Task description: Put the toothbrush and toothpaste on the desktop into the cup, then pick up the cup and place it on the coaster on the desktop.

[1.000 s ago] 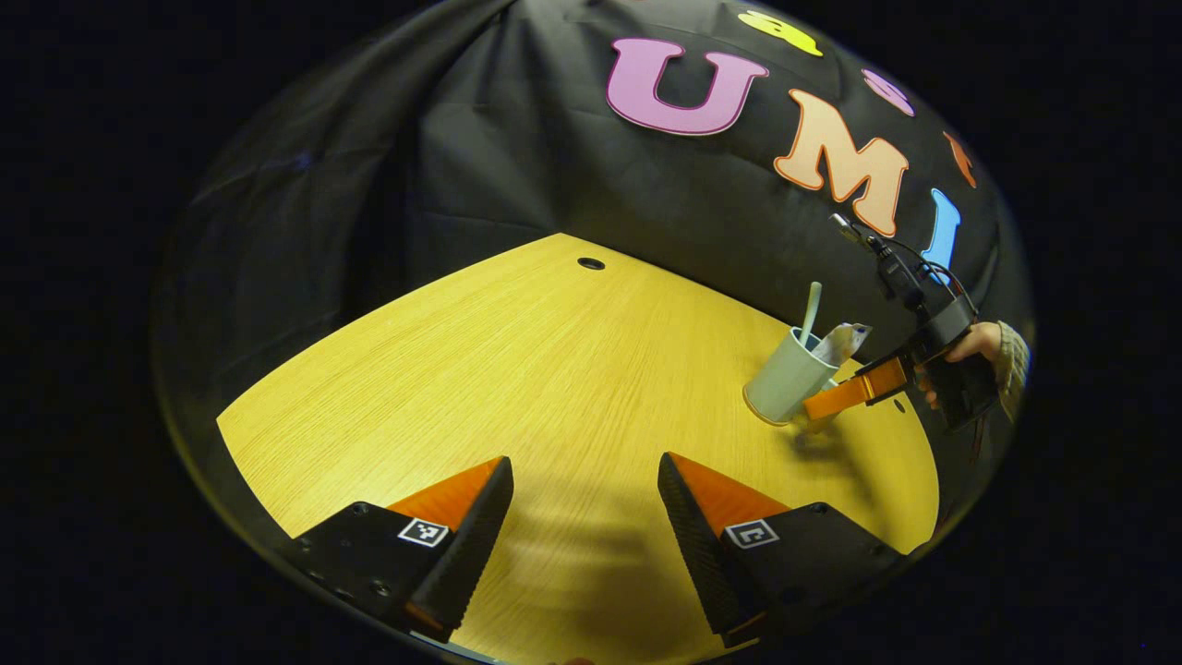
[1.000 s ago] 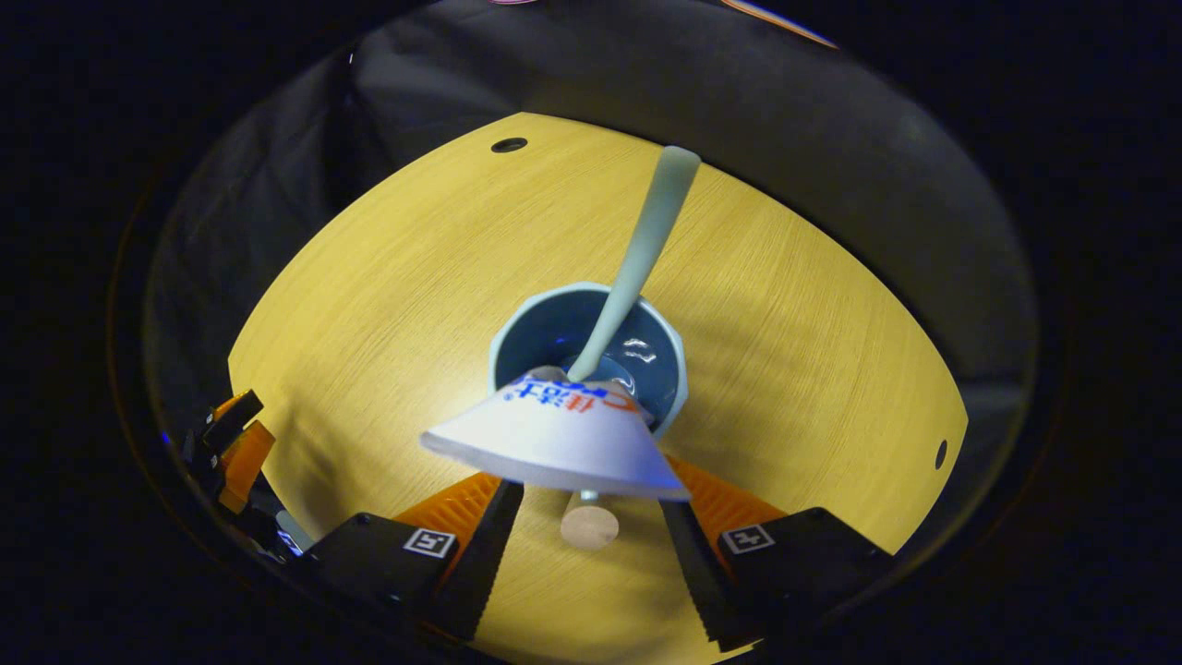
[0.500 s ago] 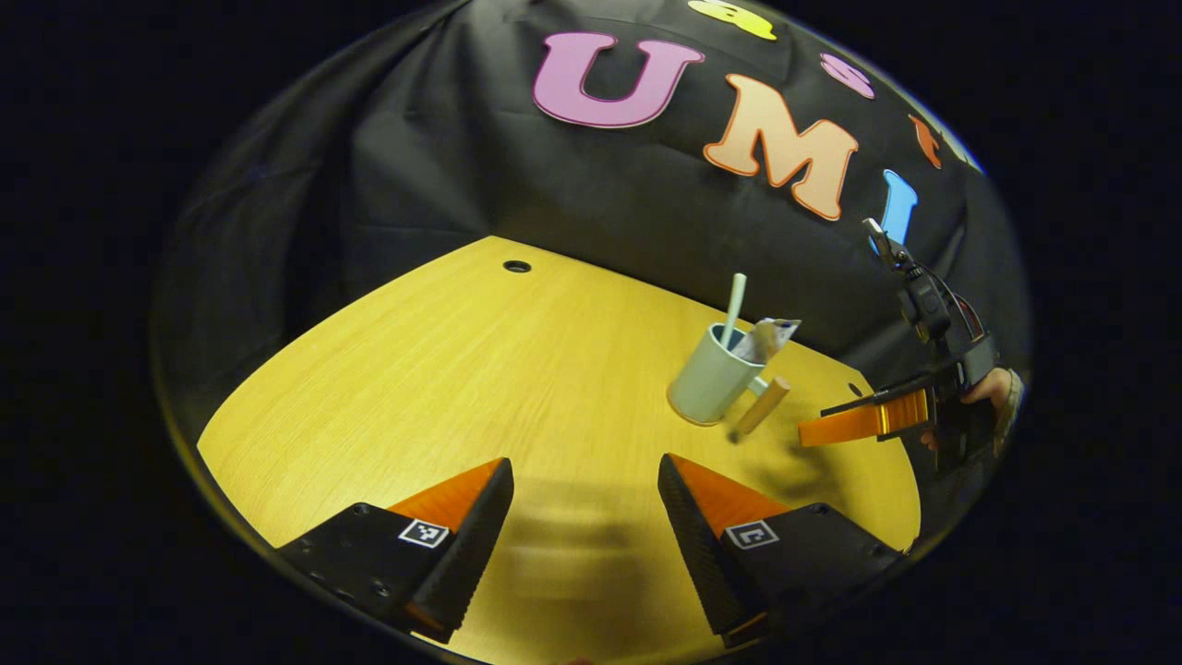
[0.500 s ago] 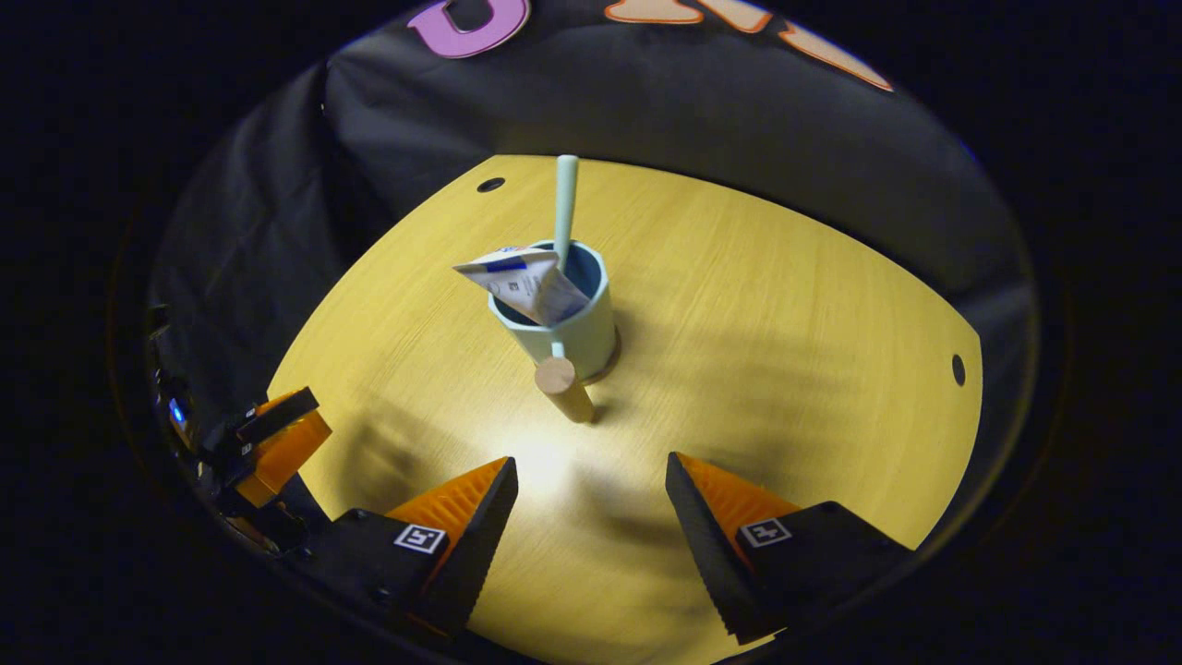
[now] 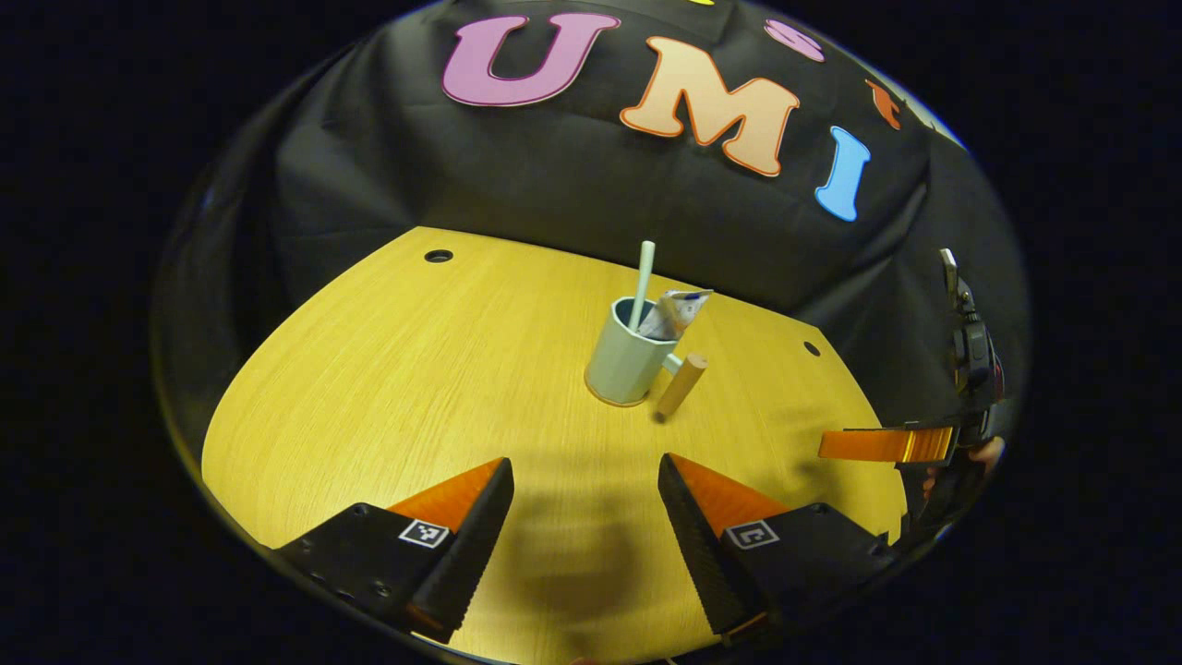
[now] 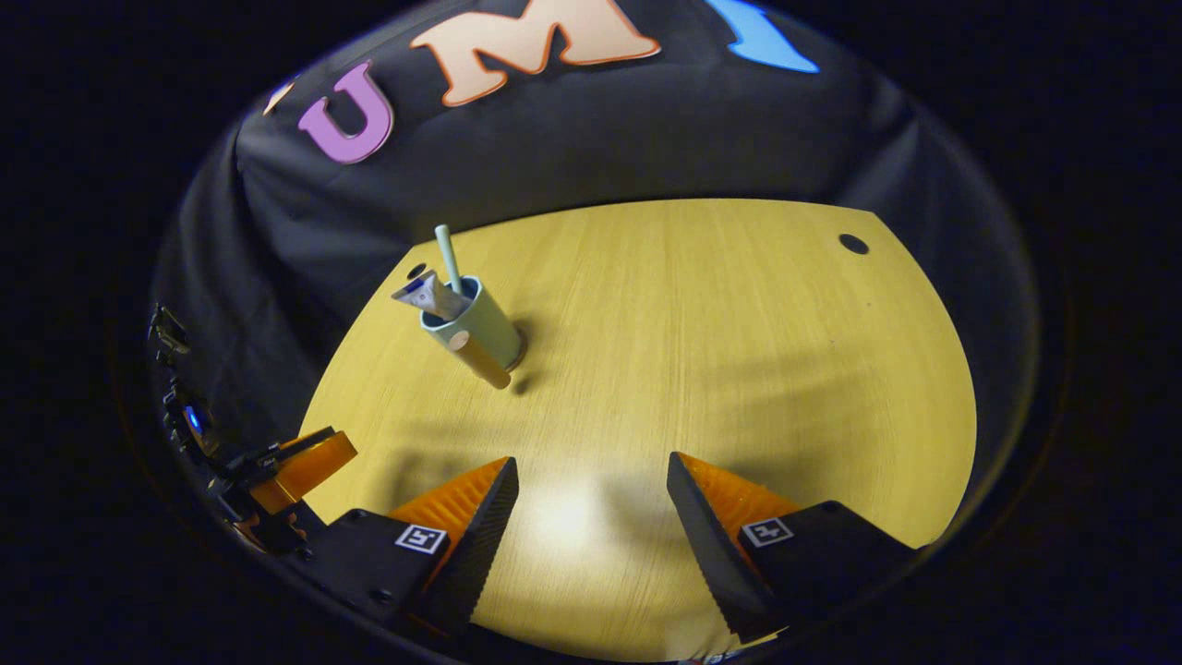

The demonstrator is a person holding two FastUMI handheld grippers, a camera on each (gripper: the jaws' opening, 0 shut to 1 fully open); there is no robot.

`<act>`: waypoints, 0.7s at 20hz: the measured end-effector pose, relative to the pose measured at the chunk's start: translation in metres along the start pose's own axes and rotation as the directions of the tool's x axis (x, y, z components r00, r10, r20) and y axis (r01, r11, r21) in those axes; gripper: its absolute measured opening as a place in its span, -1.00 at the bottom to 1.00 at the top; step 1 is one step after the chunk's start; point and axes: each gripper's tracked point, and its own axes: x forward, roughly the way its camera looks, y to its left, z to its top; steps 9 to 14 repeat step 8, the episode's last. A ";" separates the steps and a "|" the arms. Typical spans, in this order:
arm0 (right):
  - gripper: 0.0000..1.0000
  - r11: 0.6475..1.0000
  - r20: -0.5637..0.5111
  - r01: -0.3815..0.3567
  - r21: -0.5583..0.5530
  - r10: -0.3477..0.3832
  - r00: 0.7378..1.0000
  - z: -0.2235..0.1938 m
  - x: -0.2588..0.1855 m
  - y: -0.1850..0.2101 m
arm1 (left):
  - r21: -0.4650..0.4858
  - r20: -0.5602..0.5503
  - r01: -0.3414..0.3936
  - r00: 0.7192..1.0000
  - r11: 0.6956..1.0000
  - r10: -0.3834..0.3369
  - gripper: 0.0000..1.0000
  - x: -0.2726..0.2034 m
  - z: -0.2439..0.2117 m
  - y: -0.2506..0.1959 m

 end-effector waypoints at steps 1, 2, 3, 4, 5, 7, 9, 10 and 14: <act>0.93 1.000 0.033 0.014 0.016 -0.015 0.999 0.001 -0.007 -0.007 | 0.000 -0.010 0.008 1.000 1.000 -0.008 0.84 0.000 -0.001 -0.003; 0.99 0.999 0.060 0.022 0.027 -0.024 0.998 0.000 -0.014 -0.012 | -0.005 -0.023 0.020 1.000 1.000 -0.020 0.84 0.001 -0.002 -0.007; 0.99 0.999 0.085 0.030 0.039 -0.033 0.996 0.000 -0.021 -0.016 | -0.014 -0.037 0.041 0.998 0.999 -0.041 0.84 0.001 -0.005 -0.013; 0.93 0.998 0.105 0.034 0.051 -0.040 0.994 -0.001 -0.025 -0.019 | -0.021 -0.051 0.062 0.997 0.998 -0.063 0.84 0.001 -0.007 -0.018; 0.94 0.998 0.115 0.038 0.057 -0.044 0.992 -0.004 -0.028 -0.020 | -0.023 -0.071 0.076 0.995 0.997 -0.077 0.84 0.002 -0.010 -0.021; 0.99 0.996 0.129 0.067 0.055 -0.074 0.989 -0.009 -0.030 -0.027 | -0.023 -0.100 0.093 0.990 0.995 -0.095 0.85 0.003 -0.015 -0.023; 0.99 0.995 0.129 0.083 0.055 -0.090 0.988 -0.012 -0.034 -0.033 | -0.026 -0.108 0.102 0.989 0.994 -0.104 0.84 0.004 -0.016 -0.024; 0.99 0.995 0.129 0.083 0.055 -0.090 0.988 -0.012 -0.034 -0.033 | -0.026 -0.108 0.102 0.989 0.994 -0.104 0.84 0.004 -0.016 -0.024; 0.99 0.995 0.129 0.083 0.055 -0.090 0.988 -0.012 -0.034 -0.033 | -0.026 -0.108 0.102 0.989 0.994 -0.104 0.84 0.004 -0.016 -0.024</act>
